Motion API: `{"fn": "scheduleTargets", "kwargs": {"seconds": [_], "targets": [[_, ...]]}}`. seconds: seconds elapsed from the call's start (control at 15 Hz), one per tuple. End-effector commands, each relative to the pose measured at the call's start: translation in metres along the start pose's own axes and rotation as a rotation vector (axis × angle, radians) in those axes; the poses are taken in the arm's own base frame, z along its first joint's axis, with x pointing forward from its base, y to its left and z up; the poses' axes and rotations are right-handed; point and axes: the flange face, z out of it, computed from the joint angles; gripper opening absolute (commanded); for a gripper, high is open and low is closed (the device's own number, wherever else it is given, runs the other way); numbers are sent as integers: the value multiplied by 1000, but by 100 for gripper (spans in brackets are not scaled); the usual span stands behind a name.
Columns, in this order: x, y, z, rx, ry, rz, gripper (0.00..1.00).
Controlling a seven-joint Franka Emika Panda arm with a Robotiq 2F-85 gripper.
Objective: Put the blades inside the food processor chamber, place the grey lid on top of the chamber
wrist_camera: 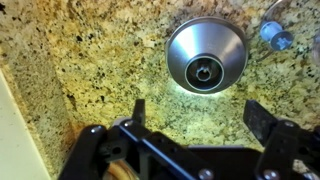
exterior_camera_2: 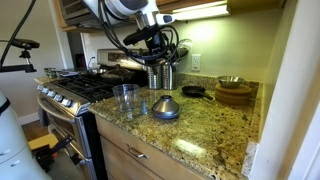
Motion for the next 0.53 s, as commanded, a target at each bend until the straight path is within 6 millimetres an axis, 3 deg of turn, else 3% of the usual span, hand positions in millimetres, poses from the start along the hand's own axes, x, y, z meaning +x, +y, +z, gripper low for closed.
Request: {"fn": "scheduleTargets", "kwargs": {"seconds": [0.0,0.47], "targets": [[-17,-25,12,23,-23,-17,100],[-45,-73,38,121,-85,-157,100]]}}
